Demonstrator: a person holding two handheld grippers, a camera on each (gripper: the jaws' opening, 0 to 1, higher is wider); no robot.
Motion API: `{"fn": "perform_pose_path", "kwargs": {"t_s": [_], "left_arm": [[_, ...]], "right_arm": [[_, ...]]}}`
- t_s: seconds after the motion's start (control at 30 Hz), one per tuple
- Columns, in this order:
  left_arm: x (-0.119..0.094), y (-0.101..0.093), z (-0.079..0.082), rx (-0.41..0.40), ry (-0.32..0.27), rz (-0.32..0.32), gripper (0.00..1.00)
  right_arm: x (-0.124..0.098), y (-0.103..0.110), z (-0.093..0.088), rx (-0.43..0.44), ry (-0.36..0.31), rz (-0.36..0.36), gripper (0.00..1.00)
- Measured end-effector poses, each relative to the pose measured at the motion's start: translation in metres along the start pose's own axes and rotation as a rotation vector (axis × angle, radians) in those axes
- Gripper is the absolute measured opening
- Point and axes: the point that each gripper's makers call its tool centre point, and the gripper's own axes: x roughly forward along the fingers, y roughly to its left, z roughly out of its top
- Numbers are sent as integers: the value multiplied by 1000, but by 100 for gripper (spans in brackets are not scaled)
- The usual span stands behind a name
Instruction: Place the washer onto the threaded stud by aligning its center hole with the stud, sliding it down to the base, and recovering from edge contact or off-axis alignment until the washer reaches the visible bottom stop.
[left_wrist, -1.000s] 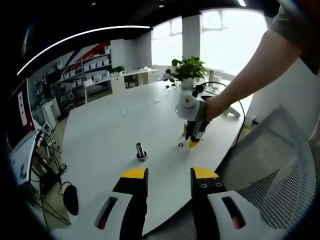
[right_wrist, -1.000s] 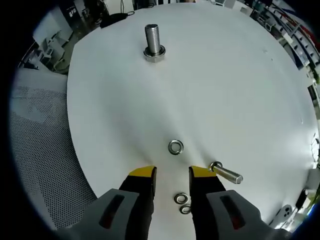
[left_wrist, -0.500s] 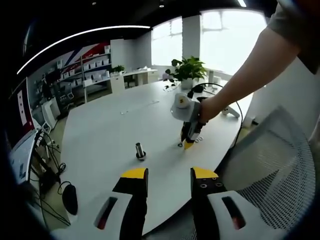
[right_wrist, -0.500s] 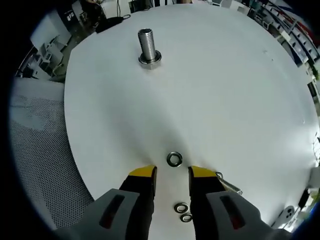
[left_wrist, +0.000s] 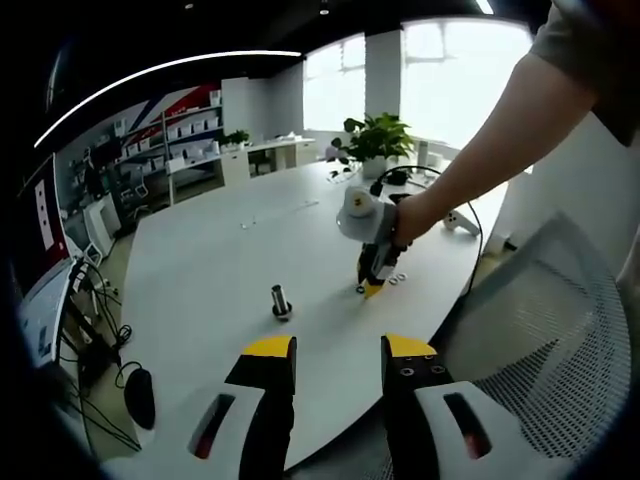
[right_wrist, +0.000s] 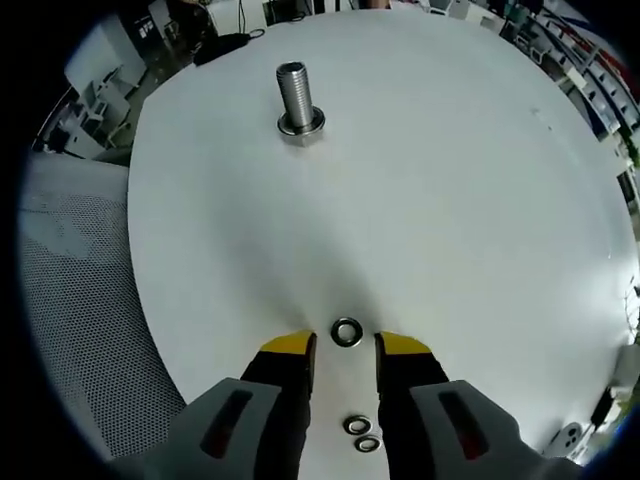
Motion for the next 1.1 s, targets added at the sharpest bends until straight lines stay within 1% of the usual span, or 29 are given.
{"fn": "perform_pose_path", "kwargs": {"t_s": [0.07, 0.17, 0.4, 0.6, 0.8, 0.93, 0.97, 1.1], "left_arm": [[0, 0, 0, 3, -1, 1, 32], [0, 0, 0, 1, 1, 0, 32], [0, 0, 0, 2, 4, 2, 32], [0, 0, -1, 2, 4, 1, 32], [0, 1, -1, 1, 7, 2, 32], [0, 1, -1, 1, 7, 1, 32], [0, 1, -1, 1, 8, 1, 32], [0, 1, -2, 0, 11, 1, 32]], "right_arm": [[1, 1, 1, -26, 8, 4, 24], [1, 2, 2, -40, 16, 7, 22], [2, 1, 3, -57, 82, 13, 21], [2, -4, 3, -67, 115, 5, 16], [3, -2, 3, -114, 184, 1, 16], [4, -1, 3, -137, 232, -19, 15], [2, -1, 1, -148, 256, -29, 15], [4, -1, 2, -154, 278, -36, 15]]}}
